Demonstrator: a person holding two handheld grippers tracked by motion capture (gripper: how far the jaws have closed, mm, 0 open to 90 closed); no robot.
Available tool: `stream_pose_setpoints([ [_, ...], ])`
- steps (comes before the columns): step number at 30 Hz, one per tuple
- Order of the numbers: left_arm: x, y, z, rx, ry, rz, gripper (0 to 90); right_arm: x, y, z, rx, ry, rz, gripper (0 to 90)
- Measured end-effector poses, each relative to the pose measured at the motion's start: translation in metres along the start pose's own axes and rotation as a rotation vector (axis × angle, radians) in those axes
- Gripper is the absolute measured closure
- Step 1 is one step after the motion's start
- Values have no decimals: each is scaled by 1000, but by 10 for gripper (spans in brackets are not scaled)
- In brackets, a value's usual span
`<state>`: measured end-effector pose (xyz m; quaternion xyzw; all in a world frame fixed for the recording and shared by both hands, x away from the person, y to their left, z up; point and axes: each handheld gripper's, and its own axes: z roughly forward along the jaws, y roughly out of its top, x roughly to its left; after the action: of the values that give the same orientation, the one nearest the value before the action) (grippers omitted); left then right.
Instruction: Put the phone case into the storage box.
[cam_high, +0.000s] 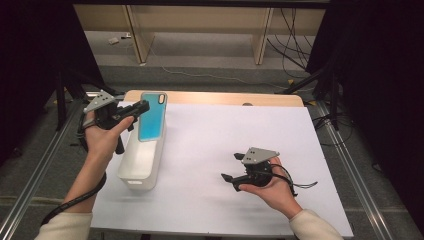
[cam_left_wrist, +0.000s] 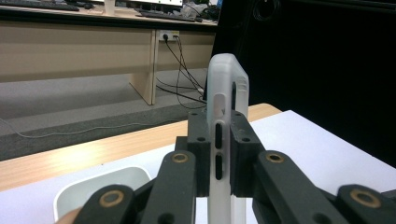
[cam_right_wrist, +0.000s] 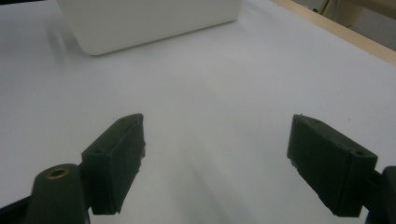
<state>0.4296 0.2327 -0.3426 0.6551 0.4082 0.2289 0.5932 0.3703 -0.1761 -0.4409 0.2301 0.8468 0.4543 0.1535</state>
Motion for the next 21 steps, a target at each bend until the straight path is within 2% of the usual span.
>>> stream_pose_setpoints([
  [21,9,0,3,3,-1,13,813,0,-1,-1,2,-3,4,203],
])
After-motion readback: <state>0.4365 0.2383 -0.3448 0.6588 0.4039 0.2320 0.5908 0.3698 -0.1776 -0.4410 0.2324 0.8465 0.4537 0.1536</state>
